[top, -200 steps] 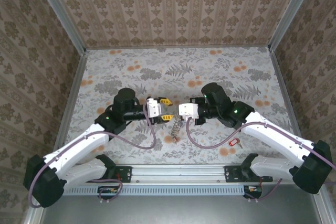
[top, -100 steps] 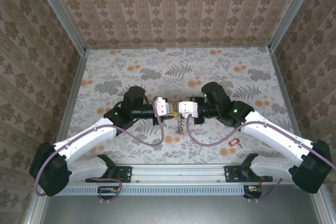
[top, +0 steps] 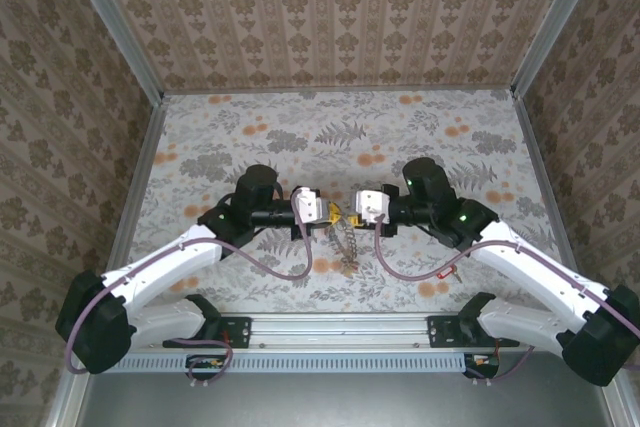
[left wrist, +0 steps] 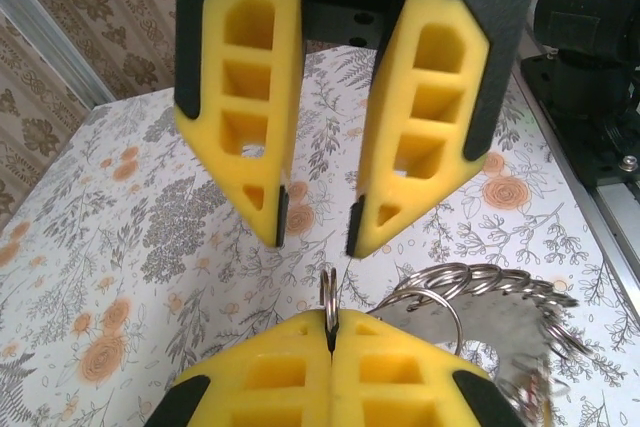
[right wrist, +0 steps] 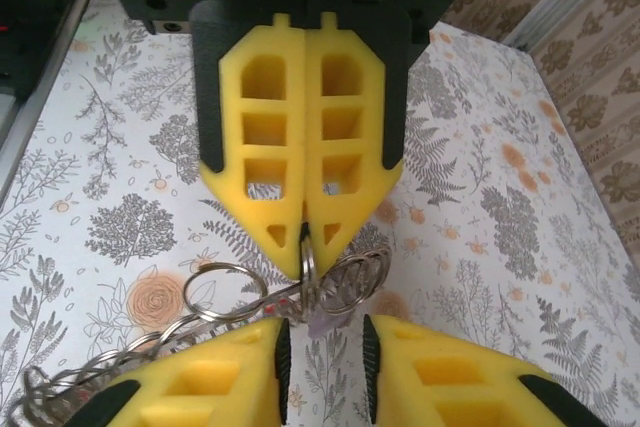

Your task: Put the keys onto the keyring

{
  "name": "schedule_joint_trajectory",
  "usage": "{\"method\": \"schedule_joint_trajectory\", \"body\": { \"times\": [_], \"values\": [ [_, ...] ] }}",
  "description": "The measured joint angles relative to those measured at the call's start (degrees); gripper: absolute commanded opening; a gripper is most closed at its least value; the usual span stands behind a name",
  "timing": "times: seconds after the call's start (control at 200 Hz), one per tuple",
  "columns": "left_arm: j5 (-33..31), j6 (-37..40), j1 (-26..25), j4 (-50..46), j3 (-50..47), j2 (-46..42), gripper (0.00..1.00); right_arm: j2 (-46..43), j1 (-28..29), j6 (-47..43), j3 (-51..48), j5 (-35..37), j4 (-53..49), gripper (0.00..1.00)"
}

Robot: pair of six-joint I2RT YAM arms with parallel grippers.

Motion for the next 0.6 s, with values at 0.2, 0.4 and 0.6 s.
{"method": "schedule_joint_trajectory", "body": {
  "times": [0.2,0.4,0.6],
  "values": [
    [0.0,1.5,-0.1,-3.4,0.9,-0.4,0.00,0.2,-0.1,0.0,-0.1,-2.4,-0.1,0.29],
    [0.0,2.0,-0.7,-5.0,1.6,-0.3,0.00,2.9,0.0,-0.2,1.0,-3.3,-0.6,0.26],
    [0.0,2.0,-0.7,-5.7,1.6,-0.3,0.00,4.0,0.5,-0.2,1.1,-3.5,-0.6,0.17]
  ]
}}
